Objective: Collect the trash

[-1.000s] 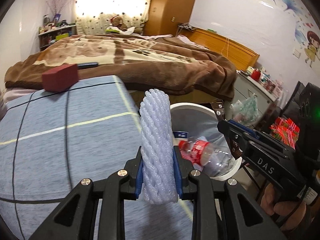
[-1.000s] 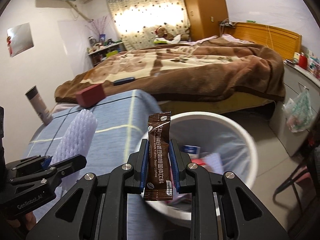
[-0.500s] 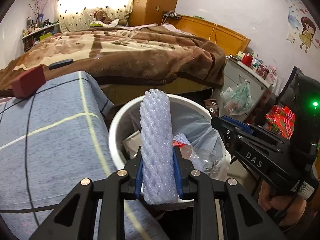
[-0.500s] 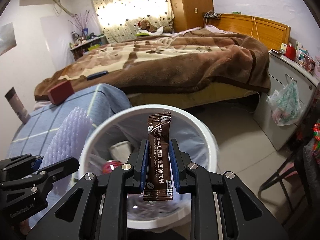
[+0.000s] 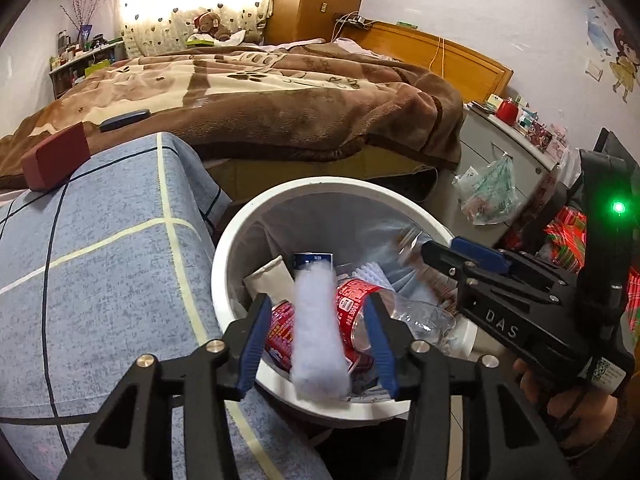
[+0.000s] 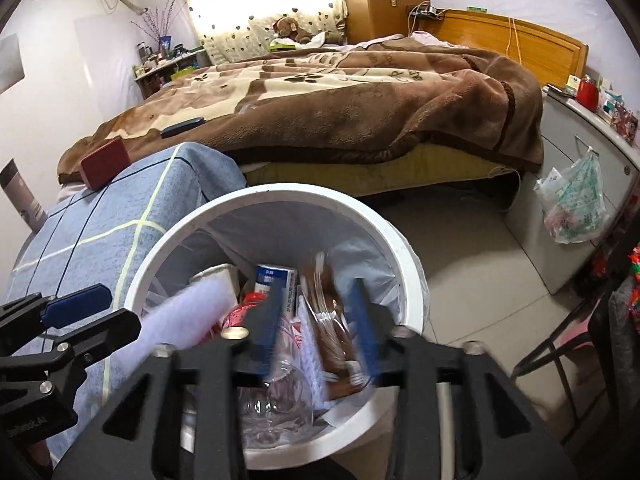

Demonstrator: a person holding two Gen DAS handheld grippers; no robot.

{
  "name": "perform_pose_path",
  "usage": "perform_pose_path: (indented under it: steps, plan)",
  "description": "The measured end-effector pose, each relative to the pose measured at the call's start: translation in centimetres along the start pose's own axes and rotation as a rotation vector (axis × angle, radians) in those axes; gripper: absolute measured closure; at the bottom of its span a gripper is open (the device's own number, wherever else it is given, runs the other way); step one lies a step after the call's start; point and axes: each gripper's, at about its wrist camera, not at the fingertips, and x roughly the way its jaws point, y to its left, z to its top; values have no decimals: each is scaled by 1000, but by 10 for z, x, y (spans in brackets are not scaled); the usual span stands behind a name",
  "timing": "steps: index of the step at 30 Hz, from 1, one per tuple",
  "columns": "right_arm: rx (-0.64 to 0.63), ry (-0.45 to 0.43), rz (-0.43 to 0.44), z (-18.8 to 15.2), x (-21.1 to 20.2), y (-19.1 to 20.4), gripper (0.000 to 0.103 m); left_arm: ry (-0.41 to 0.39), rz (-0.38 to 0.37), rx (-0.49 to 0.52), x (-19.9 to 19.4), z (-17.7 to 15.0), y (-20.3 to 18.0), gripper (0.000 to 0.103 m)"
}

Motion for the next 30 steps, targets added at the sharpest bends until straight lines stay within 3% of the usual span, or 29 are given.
perform_pose_path:
  steps: [1,7,14,23,30]
  plan:
    - [3,-4,0,0,0,-1,46,0,4,-3,-1,-1,1,50]
    - [15,-35,9,-1,-9,0,46,-16,38,-13,-9,-4,6,48]
    - [-4,-99,55,-11,-34,17,46,-89,91,-22,-37,-14,14,41]
    - [-28,-178,126,-30,-62,39,46,-185,219,-83,-85,-46,32,37]
    - [-82,-217,142,-50,-72,57,46,-219,272,-98,-109,-75,35,36]
